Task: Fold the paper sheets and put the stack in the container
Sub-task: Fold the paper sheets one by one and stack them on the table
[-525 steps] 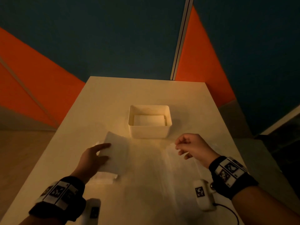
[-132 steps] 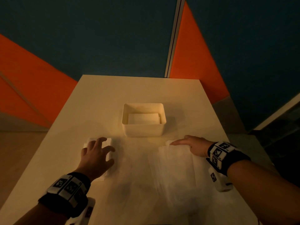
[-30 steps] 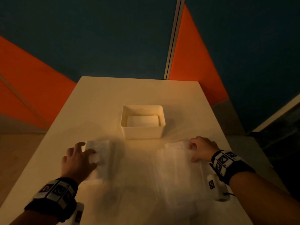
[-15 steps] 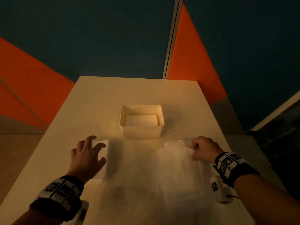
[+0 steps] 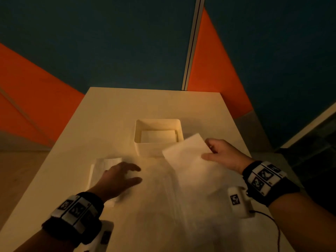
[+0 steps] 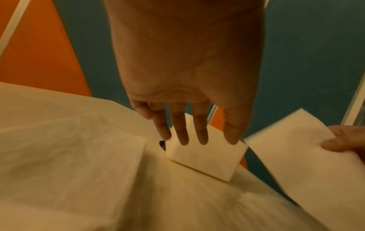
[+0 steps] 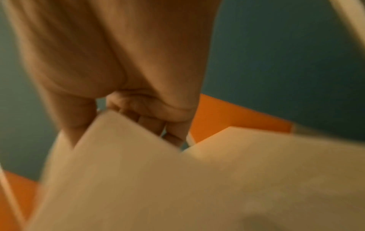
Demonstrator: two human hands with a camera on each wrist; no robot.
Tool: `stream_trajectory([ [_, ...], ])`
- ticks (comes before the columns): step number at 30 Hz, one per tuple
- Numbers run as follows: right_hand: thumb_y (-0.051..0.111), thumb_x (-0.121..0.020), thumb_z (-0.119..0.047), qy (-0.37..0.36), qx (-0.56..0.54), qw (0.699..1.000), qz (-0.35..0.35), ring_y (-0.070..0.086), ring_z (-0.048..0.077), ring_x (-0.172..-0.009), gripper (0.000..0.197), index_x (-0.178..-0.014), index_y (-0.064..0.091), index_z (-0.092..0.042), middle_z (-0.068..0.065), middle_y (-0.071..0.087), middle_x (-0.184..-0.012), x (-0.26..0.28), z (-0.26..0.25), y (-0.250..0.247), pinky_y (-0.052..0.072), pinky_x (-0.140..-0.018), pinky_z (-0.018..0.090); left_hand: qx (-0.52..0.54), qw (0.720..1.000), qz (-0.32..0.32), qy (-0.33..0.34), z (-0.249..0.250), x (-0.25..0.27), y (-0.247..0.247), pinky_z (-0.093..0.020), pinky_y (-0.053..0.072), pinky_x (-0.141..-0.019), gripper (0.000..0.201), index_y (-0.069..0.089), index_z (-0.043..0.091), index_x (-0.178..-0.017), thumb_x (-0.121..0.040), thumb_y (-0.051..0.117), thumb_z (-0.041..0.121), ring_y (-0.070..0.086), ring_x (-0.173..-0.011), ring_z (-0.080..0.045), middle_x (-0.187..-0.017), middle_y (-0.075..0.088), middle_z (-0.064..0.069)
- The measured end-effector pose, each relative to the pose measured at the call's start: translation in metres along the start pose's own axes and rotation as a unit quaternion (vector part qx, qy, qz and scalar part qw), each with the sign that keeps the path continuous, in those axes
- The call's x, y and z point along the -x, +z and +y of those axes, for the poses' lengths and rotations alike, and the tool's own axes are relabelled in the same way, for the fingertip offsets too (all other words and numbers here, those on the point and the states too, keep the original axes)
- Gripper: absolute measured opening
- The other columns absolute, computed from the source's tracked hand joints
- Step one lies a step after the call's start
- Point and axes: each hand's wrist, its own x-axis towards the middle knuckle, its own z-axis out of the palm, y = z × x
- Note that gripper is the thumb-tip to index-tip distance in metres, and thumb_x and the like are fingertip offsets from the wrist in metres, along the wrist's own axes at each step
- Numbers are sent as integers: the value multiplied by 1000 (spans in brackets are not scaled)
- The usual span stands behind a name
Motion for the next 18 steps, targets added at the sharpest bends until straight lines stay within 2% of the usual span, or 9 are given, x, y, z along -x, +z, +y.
stream_trajectory([
  [2,59,-90,-4,-39,-83,995,35,64,17,-78,23,-111,58,-12,10,67,-100,2,-16,11,48,-55,20,122,991,-57,3,18,0,3,-26,40,-92,27,60,37,-109,-83,66,42,52,-109,-9,-121,57,9],
  [4,57,-90,-1,-71,-166,982,58,58,15,-66,24,-106,59,-19,11,64,-90,3,-29,23,43,-47,20,206,973,-100,18,34,1,3,-25,40,-92,41,58,40,-114,-77,65,55,52,-112,-5,-121,58,14],
  [7,57,-89,0,-85,-245,964,54,57,20,-72,25,-104,59,-21,8,64,-88,4,-39,36,41,-54,28,323,940,-103,27,51,1,0,-28,43,-91,63,52,46,-117,-59,57,70,52,-114,-5,-123,57,16],
  [9,61,-88,-2,-79,-286,954,39,55,29,-83,25,-106,60,-19,9,65,-93,3,-41,41,41,-64,35,379,921,-79,30,56,-2,-5,-28,42,-88,72,46,43,-128,-62,58,69,49,-117,-7,-128,54,15],
  [10,65,-84,-4,-73,-305,949,33,56,30,-87,27,-107,60,-19,10,65,-96,4,-42,42,41,-69,39,403,912,-67,31,60,-3,-8,-28,42,-87,73,43,40,-132,-66,60,65,49,-118,-10,-130,53,14],
  [12,70,-76,-9,-61,-329,942,27,59,30,-93,36,-109,61,-18,10,67,-102,4,-43,42,43,-77,43,438,896,-55,44,64,-3,-14,-32,47,-90,54,50,35,-127,-77,65,49,55,-116,-15,-126,59,9],
  [14,71,-76,-8,-57,-340,938,25,64,25,-96,39,-112,60,-18,10,68,-109,5,-43,40,52,-80,38,479,874,-58,58,69,0,-18,-36,54,-89,41,60,23,-118,-79,69,26,63,-107,-20,-116,68,1],
  [16,64,-79,-11,-56,-357,932,23,66,23,-97,39,-117,58,-17,11,68,-113,6,-42,37,55,-77,35,515,854,-38,65,73,3,-19,-33,58,-78,41,64,10,-113,-73,72,11,67,-94,-24,-103,72,-7],
  [18,69,-73,-20,-55,-378,924,5,65,27,-96,49,-120,58,-18,15,67,-112,8,-38,35,52,-77,40,542,837,3,78,78,6,-19,-30,58,-61,30,65,5,-108,-78,67,1,68,-74,-22,-88,73,-9],
])
